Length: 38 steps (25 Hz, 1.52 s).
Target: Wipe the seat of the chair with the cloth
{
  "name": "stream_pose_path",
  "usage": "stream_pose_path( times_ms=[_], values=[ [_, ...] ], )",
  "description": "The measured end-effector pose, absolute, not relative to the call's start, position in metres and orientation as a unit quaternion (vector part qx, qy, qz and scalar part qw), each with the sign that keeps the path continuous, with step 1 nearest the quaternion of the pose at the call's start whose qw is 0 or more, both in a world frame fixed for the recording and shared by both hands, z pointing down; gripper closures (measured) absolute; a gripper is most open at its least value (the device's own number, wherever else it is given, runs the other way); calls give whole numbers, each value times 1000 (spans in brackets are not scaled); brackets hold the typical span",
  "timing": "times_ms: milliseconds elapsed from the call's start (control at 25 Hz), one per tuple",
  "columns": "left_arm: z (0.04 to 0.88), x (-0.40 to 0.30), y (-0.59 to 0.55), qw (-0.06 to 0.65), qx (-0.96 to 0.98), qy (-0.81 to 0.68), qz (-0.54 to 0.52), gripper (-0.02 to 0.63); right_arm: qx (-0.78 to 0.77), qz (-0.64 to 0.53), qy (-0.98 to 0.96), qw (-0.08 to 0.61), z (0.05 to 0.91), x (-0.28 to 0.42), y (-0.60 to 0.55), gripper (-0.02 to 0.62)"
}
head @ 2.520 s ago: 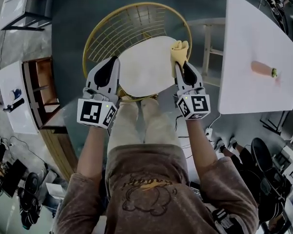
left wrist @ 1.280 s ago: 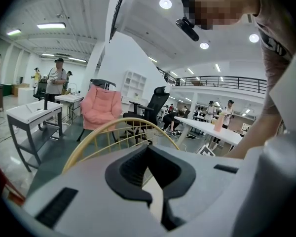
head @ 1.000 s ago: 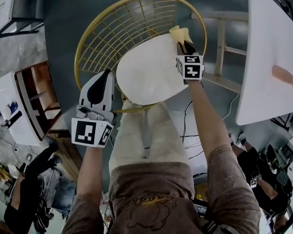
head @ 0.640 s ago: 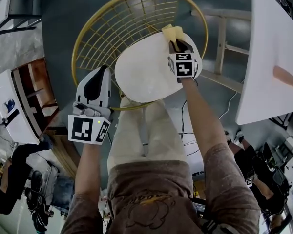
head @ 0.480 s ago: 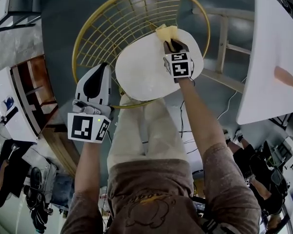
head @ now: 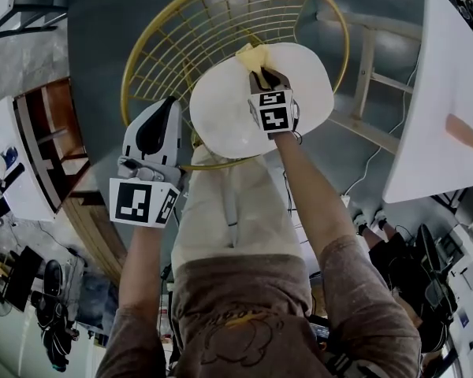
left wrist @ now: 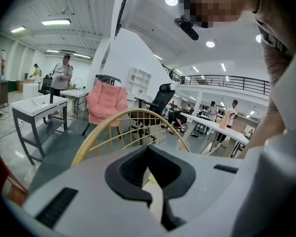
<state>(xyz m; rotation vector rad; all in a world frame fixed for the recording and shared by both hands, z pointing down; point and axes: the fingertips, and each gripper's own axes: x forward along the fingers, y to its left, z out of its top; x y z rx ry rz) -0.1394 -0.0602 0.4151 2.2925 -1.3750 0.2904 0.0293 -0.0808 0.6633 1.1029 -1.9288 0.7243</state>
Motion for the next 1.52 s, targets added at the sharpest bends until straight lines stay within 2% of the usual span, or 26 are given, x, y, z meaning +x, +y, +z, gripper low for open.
stream_pose_path(
  times_ms=[760, 1080, 1280, 1520],
  values=[
    [417, -151, -48, 240, 822, -508, 94, 598, 312, 308, -817, 374, 656, -75, -6, 500],
    [416, -149, -41, 245, 822, -505, 91, 597, 286, 308, -832, 362, 641, -97, 18, 500],
    [413, -139, -39, 247, 826, -499, 89, 598, 324, 308, -830, 333, 625, -72, 14, 500],
    [414, -128, -36, 247, 833, -487, 88, 598, 399, 290, -809, 320, 614, 14, -5, 500]
  ],
)
